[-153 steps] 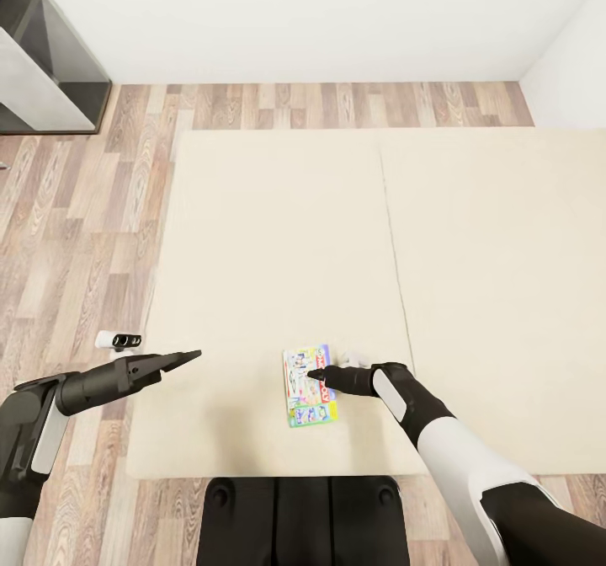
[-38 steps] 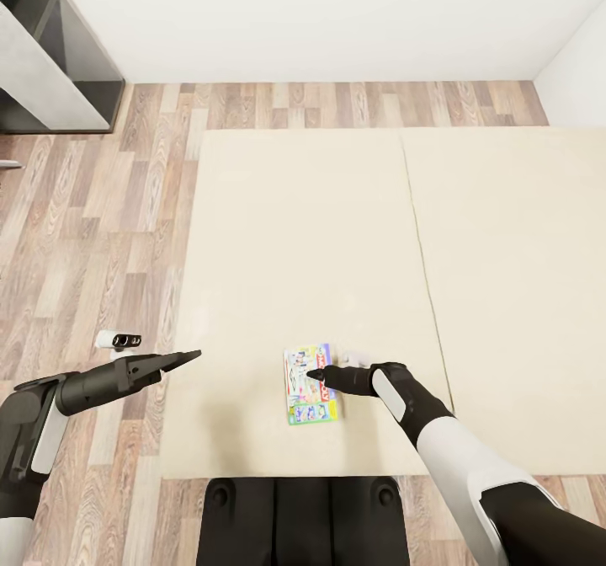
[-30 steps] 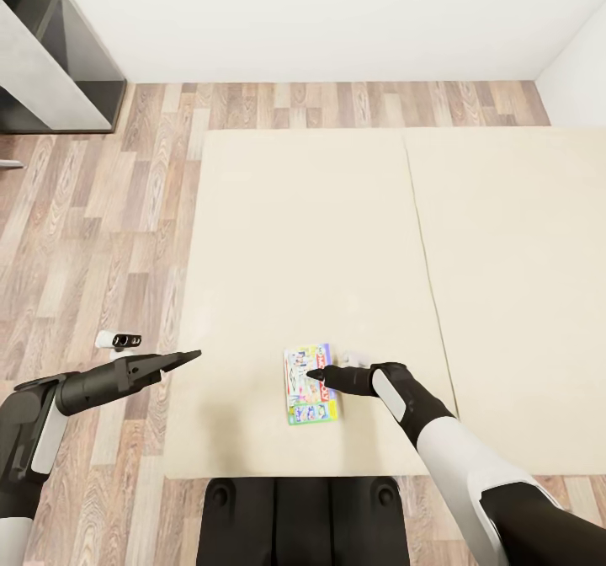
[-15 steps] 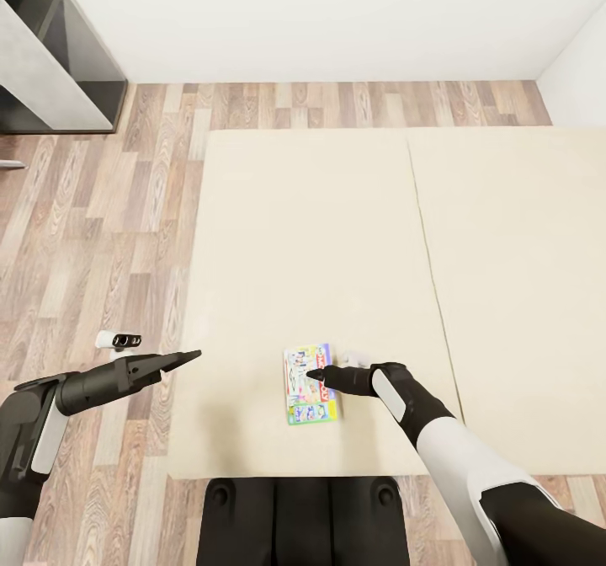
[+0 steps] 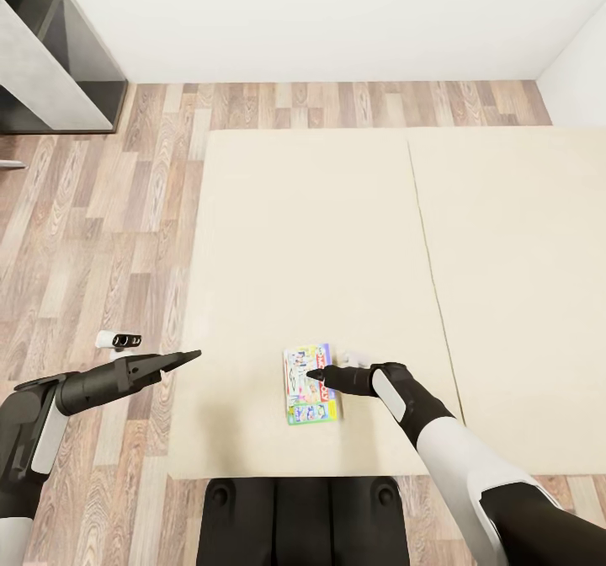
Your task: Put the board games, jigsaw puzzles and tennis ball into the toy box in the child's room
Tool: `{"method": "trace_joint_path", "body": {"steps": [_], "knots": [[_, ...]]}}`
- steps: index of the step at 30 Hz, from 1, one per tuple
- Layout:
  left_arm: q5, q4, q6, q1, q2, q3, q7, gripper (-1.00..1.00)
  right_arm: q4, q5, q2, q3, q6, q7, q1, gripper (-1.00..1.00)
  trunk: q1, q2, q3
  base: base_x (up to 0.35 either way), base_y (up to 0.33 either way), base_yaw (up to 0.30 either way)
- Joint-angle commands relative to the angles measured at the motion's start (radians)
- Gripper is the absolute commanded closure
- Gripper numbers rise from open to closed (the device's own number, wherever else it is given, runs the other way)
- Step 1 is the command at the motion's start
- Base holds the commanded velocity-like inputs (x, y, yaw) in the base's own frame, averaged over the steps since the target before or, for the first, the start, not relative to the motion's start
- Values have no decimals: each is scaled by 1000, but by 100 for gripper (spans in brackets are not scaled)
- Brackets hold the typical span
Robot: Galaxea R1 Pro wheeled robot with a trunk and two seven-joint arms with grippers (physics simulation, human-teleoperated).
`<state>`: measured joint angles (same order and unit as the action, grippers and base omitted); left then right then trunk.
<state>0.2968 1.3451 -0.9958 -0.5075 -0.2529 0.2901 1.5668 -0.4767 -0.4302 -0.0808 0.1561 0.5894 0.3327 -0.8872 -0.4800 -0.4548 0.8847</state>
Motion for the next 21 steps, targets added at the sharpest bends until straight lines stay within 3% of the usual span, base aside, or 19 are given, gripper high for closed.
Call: {"method": "trace_joint_path", "body": {"steps": [1, 21], "knots": [[-1, 0, -11, 0, 0, 0, 4, -100, 0, 2, 1, 2, 0, 0, 0, -100, -1, -1, 1, 0, 0, 0], [-1, 0, -11, 0, 0, 0, 4, -100, 0, -1, 1, 1, -19, 0, 0, -100, -1, -1, 1, 0, 19, 0]]}}
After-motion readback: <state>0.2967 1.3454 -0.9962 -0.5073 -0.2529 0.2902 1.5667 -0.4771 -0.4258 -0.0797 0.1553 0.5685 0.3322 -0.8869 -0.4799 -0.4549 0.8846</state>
